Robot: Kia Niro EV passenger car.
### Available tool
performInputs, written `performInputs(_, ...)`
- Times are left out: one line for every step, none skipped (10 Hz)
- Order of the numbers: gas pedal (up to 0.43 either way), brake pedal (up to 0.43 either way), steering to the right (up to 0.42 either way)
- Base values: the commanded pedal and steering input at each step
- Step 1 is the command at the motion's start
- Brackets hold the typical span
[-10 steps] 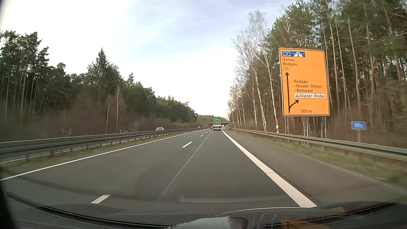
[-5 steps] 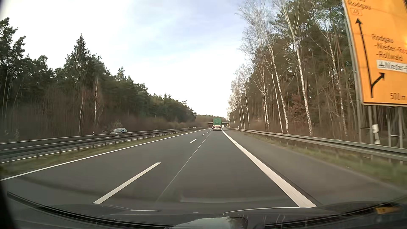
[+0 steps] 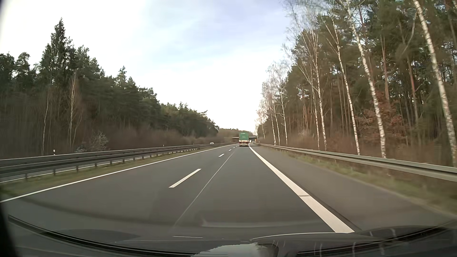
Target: Follow the waypoints while adhering to traffic rules and regulations
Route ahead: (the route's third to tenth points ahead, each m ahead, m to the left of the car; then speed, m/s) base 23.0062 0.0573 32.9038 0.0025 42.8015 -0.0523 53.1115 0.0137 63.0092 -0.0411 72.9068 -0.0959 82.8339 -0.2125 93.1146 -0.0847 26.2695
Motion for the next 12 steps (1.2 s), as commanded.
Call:
performInputs(0.0, 0.0, -0.001)
performInputs(0.0, 0.0, -0.001)
performInputs(0.0, 0.0, -0.001)
performInputs(0.0, 0.0, -0.001)
performInputs(0.02, 0.0, -0.001)
performInputs(0.059, 0.0, -0.001)
performInputs(0.087, 0.0, -0.001)
performInputs(0.098, 0.0, -0.001)
performInputs(0.118, 0.0, -0.001)
performInputs(0.13, 0.0, -0.001)
performInputs(0.138, 0.0, -0.001)
performInputs(0.138, 0.0, -0.001)
